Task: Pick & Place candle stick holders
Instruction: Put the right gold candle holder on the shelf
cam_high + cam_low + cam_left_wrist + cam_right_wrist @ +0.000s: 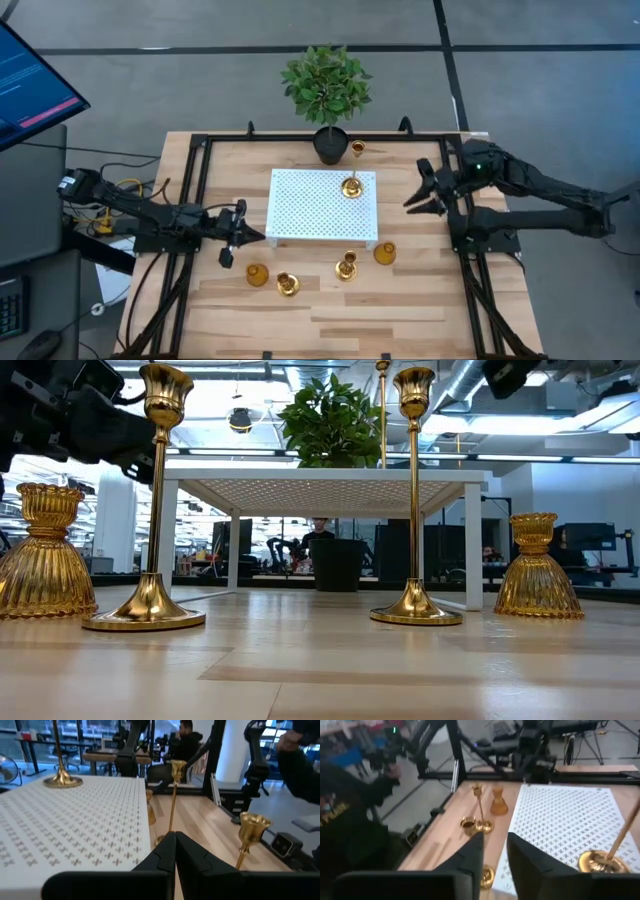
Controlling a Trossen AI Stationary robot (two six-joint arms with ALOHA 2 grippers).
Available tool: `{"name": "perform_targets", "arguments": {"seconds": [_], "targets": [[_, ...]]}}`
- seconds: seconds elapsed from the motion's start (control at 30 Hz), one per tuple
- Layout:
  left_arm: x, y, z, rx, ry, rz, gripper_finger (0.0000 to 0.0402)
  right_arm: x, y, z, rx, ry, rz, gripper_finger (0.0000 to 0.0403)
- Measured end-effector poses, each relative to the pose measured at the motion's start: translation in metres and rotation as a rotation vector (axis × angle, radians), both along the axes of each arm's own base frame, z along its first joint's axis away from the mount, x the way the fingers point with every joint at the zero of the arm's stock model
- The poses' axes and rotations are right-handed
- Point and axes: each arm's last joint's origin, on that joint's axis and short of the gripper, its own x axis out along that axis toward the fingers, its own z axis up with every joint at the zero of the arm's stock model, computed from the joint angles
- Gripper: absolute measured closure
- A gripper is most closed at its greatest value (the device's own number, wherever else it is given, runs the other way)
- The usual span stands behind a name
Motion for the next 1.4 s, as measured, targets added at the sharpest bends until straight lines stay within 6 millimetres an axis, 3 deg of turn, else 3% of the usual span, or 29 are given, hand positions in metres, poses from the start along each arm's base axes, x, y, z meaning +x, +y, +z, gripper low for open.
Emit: {"name": "perform_targets", "arguments": {"seconds": [0.17,0.67,1.03,1.4], "targets": [[0.000,0.000,0.000,-0.036,0.008,-0.006,0.0394,0.004,0.012,-0.011,-0.079,0.020,0.020,0.0396],[0.000,0.000,0.001,-0.054,-0.001,-0.009,0.0394,0.028,0.035,-0.087,0.054,-0.028,-0.005,0.0401],[0.000,0.000,0.001,-0.050,-0.003,-0.012,0.0394,0.052,0.071,-0.102,0.063,-0.033,-0.011,0.0402],[-0.001,-0.002,0.003,-0.004,-0.029,-0.063,0.0394,0.071,0.105,-0.132,0.076,0.051,-0.139,0.0402]]}}
